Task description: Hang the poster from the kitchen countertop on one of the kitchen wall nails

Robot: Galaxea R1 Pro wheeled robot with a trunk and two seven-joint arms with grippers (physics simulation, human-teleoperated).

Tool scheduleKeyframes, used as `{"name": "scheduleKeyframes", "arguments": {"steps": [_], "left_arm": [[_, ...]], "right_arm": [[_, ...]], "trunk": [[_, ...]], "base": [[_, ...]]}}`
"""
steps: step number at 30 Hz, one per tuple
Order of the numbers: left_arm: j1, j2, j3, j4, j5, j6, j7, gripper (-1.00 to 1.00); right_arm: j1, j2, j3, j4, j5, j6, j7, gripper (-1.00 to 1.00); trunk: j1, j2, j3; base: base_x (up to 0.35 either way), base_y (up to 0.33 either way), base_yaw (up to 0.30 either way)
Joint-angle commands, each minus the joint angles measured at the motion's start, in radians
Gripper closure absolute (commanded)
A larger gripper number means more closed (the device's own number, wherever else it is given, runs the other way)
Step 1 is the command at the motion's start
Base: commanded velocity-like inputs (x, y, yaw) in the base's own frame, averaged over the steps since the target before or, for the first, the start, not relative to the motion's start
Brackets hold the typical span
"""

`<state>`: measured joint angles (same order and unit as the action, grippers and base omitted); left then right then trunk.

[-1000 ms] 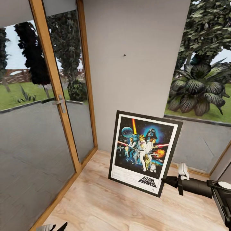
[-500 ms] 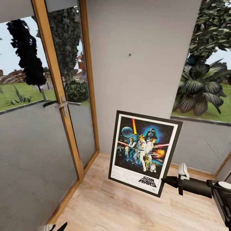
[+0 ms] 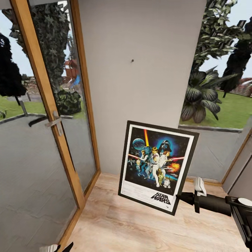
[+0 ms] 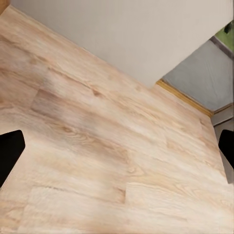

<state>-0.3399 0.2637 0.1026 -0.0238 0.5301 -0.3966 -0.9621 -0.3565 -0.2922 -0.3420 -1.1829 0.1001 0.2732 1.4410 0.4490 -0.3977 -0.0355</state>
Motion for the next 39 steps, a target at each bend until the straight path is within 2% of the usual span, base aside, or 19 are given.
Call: {"name": "scheduleKeyframes", "arguments": {"steps": [1, 7, 23, 29, 39], "left_arm": [[-0.001, 0.000, 0.008, 0.001, -0.007, -0.005, -0.003, -1.00], [-0.001, 0.000, 0.008, 0.001, -0.007, -0.005, -0.003, -1.00], [-0.001, 0.000, 0.008, 0.001, -0.007, -0.005, -0.003, -1.00], [-0.001, 0.000, 0.008, 0.001, -0.007, -0.005, -0.003, -1.00], [-0.001, 0.000, 0.008, 0.001, -0.007, -0.005, -0.003, -1.00]], "right_arm": [[-0.001, 0.001, -0.002, -0.001, 0.006, 0.012, 0.007, 1.00], [-0.002, 0.001, -0.002, -0.001, 0.005, 0.012, 0.007, 1.00], [-0.002, 0.001, -0.002, -0.001, 0.005, 0.012, 0.007, 1.00], [-0.002, 0.001, -0.003, -0.001, 0.004, 0.012, 0.007, 1.00], [-0.002, 0.001, -0.005, -0.001, 0.004, 0.011, 0.007, 1.00]], "trunk": [[0.001, -0.002, -0.002], [0.001, -0.002, 0.003], [0.001, -0.002, 0.016], [0.001, -0.002, 0.017], [0.001, -0.002, 0.017]], "base": [[0.191, 0.313, -0.295], [0.088, 0.142, -0.294], [0.005, 0.006, -0.282], [0.144, 0.000, -0.065], [0.316, 0.000, -0.004]]}}
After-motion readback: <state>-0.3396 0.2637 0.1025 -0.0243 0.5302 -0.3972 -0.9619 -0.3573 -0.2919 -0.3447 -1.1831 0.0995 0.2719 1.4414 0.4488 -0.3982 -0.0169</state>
